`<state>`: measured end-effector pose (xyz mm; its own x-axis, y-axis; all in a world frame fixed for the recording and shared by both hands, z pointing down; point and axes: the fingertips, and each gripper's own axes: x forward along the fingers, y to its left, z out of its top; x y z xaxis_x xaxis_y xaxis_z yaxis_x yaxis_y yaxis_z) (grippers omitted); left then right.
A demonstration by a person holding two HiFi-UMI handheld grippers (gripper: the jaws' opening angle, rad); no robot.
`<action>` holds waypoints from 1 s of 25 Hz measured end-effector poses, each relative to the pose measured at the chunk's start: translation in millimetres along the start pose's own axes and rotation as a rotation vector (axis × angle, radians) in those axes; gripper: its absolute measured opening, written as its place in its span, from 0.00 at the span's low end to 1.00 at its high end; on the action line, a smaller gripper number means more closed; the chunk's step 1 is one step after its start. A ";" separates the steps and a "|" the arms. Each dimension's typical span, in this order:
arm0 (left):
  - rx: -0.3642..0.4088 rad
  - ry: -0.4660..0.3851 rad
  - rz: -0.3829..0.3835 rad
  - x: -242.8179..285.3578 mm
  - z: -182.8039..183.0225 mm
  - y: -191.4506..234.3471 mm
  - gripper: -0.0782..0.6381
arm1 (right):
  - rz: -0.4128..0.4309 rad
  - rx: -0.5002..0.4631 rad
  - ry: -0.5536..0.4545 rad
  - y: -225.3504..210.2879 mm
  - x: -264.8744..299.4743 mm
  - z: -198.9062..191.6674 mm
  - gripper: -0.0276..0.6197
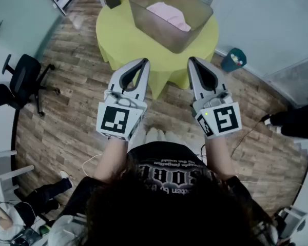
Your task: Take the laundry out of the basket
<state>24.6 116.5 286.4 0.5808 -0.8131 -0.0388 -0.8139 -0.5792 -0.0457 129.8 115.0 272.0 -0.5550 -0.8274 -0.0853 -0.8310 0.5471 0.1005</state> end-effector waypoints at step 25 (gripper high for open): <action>0.006 -0.008 -0.012 -7.2 -0.9 19.8 0.11 | 0.036 0.084 -0.041 5.1 12.9 -0.5 0.09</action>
<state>4.3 110.8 286.7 0.5909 -0.8055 -0.0457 -0.8066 -0.5887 -0.0520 118.4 107.1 272.0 -0.5844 -0.8019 -0.1241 -0.8095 0.5867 0.0210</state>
